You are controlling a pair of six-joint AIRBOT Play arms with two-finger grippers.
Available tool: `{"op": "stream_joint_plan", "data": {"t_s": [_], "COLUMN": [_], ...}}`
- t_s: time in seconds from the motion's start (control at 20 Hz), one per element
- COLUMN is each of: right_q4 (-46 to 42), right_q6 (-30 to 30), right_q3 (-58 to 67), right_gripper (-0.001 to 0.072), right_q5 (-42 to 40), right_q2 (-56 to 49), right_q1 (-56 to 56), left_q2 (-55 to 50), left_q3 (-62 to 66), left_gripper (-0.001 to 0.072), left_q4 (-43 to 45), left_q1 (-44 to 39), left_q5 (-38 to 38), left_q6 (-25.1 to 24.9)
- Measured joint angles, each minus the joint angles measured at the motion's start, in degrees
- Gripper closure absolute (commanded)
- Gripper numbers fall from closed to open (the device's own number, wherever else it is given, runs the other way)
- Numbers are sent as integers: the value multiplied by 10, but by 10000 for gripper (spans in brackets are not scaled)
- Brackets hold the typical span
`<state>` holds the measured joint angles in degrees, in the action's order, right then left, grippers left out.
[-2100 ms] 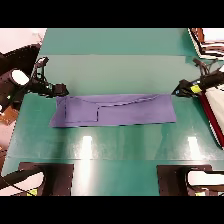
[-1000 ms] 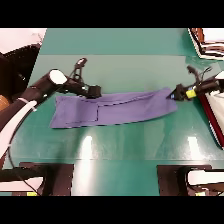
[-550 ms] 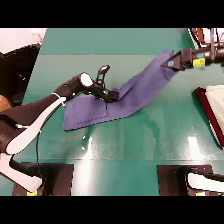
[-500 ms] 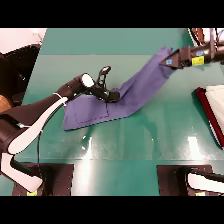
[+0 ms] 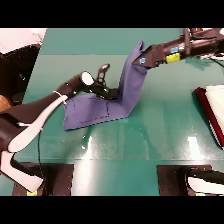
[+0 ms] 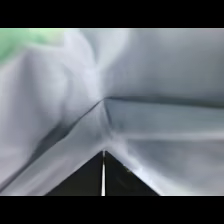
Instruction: Fold the shirts.
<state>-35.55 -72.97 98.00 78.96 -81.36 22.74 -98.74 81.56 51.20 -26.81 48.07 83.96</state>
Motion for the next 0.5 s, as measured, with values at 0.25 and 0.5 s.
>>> {"op": "stream_joint_plan", "data": {"t_s": [0.25,0.5], "right_q4": [0,-1], "right_q6": [6,24], "right_q3": [1,31], "right_gripper": [695,250], "right_q5": [-66,-196], "right_q2": [-50,-151], "right_q1": [112,258], "left_q2": [128,264], "left_q3": [1,2], "left_gripper": [685,685], "left_q4": [90,165], "left_q1": [120,250], "left_q5": [57,77], "left_q6": [1,0]}}
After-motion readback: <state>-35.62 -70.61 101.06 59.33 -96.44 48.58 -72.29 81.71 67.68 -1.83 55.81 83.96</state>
